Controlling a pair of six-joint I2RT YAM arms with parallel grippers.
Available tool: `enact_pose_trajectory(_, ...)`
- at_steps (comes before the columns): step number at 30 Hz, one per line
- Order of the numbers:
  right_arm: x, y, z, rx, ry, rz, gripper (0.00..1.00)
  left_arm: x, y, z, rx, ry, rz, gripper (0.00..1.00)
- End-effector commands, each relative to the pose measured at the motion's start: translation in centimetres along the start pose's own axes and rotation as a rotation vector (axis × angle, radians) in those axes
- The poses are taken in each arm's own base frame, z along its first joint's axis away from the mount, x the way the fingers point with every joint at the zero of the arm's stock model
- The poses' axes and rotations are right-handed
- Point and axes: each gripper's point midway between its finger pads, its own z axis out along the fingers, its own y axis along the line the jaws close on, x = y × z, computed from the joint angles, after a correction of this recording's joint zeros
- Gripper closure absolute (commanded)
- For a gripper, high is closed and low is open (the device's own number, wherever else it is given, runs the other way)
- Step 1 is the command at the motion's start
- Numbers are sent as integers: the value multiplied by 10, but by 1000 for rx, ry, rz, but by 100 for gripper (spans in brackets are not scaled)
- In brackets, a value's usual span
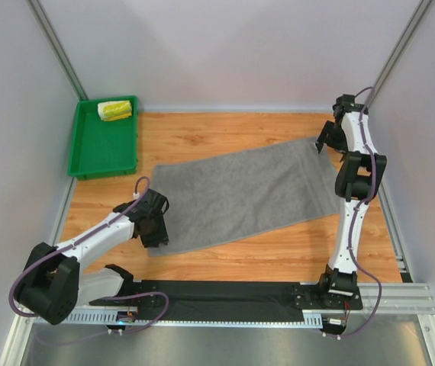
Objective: Roll the towels
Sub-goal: Flatten the towel
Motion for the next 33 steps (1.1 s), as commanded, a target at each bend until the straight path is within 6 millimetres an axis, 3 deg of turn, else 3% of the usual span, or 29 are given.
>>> enact_pose_trajectory(1,-10,-32,-54,51,-94,63,15,-5,1,-3,-11,-12,24,52)
enact_pose_trajectory(3,-14,-41,-77,51,-161,97,11,-14,-2,-12,-5,-43,24,39)
enact_pose_trajectory(4,-16,-52,-107,39,-212,141,10,-22,-6,-21,4,-61,33,36)
enact_pose_trajectory(5,2,-59,-103,52,-179,155,9,-26,-7,-26,4,-77,36,31)
enact_pose_trajectory(6,7,-64,-105,49,-188,181,9,-32,-11,-34,23,-97,44,29)
enact_pose_trajectory(7,6,-77,-132,37,-249,240,8,-41,-16,-48,38,-119,70,27)
enact_pose_trajectory(8,12,-83,-134,29,-255,260,8,-47,-19,-58,50,-141,83,26)
enact_pose_trajectory(9,32,-90,-118,29,-225,275,8,-56,-25,-78,82,-182,102,23)
enact_pose_trajectory(10,39,-97,-116,-24,-207,316,9,-62,-26,-89,91,-211,138,22)
enact_pose_trajectory(11,61,-101,-109,-53,-164,334,10,-66,-26,-99,102,-236,167,21)
enact_pose_trajectory(12,65,-102,-105,-90,-151,355,12,-72,-29,-118,130,-283,188,21)
enact_pose_trajectory(14,84,-116,-96,-103,-88,396,16,-79,-21,-131,109,-341,241,17)
enact_pose_trajectory(15,106,-117,-85,-109,-27,409,17,-80,-16,-138,111,-375,245,16)
enact_pose_trajectory(17,118,-123,-81,-91,-22,419,17,-80,-9,-148,126,-431,250,15)
enact_pose_trajectory(18,137,-131,-71,-46,5,426,17,-79,-7,-149,136,-449,240,15)
enact_pose_trajectory(21,155,-128,-57,-55,28,434,18,-70,-20,-158,271,-493,258,13)
enact_pose_trajectory(25,169,-133,-37,-16,76,420,20,-68,-19,-167,306,-529,249,10)
enact_pose_trajectory(33,159,-134,-24,4,71,433,26,-72,-4,-169,245,-574,194,11)
